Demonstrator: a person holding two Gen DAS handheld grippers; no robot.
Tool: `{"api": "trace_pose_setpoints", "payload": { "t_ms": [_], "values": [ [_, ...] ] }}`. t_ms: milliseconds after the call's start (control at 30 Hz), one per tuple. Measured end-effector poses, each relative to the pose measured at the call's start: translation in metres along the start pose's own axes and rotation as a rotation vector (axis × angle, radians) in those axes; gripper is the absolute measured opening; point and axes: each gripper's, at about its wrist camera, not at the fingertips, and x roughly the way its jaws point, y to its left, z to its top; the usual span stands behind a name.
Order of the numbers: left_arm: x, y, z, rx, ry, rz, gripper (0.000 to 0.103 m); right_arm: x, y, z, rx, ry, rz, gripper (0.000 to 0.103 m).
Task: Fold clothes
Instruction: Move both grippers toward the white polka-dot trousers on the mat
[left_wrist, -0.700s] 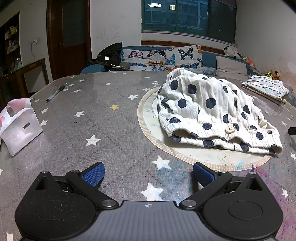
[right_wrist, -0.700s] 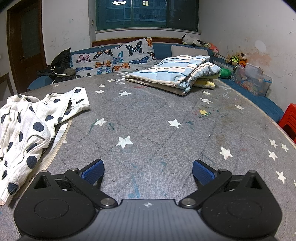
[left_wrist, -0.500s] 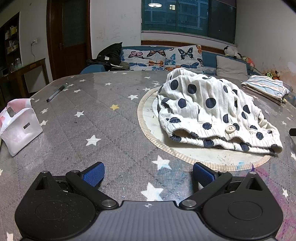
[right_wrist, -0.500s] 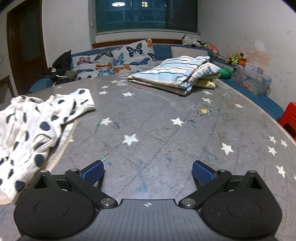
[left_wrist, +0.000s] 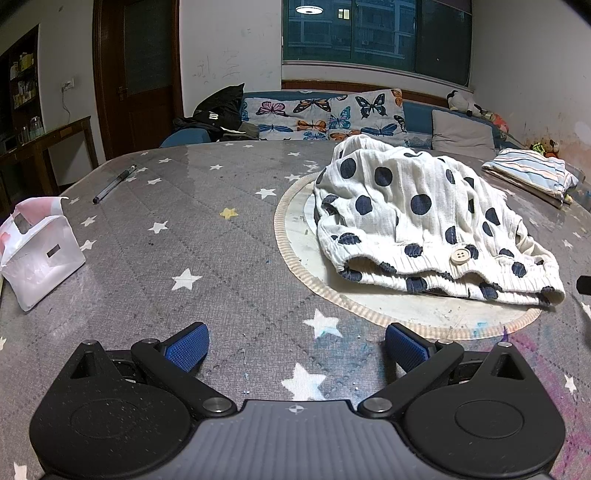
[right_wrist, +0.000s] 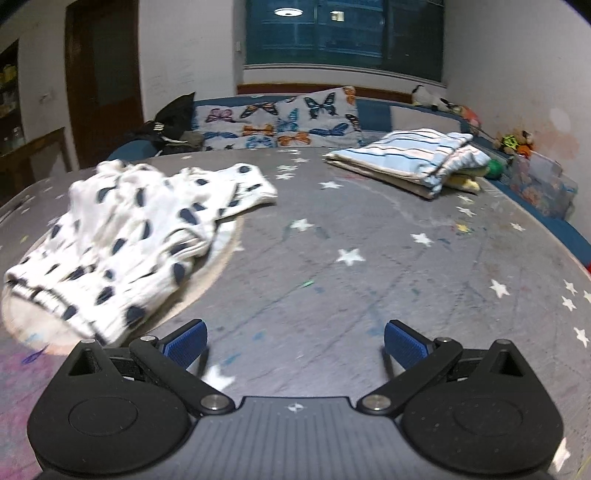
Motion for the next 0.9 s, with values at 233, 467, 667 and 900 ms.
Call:
{"api": "trace_pose_setpoints", "payload": {
  "t_ms": [233,467,667,900],
  "values": [
    [-0.003,0.000,-0.004,0.003,0.002,0.010,0.103,-0.013,0.020,-0.006,-0.041,0.002,0.055,0.103],
    [-0.004,-0.003,-0.004,-0.008,0.007,0.028,0.103,-0.021,0.036,-0.011,-0.088,-0.002,0.080,0.103],
    [-0.007,-0.008,-0.005,-0.023,0.015,0.048,0.103,-0.025,0.044,-0.013,-0.105,0.001,0.100,0.103],
    [-0.012,-0.017,-0.006,-0.033,0.027,0.058,0.103,-0.027,0.054,-0.015,-0.126,-0.001,0.118,0.103]
  ]
}}
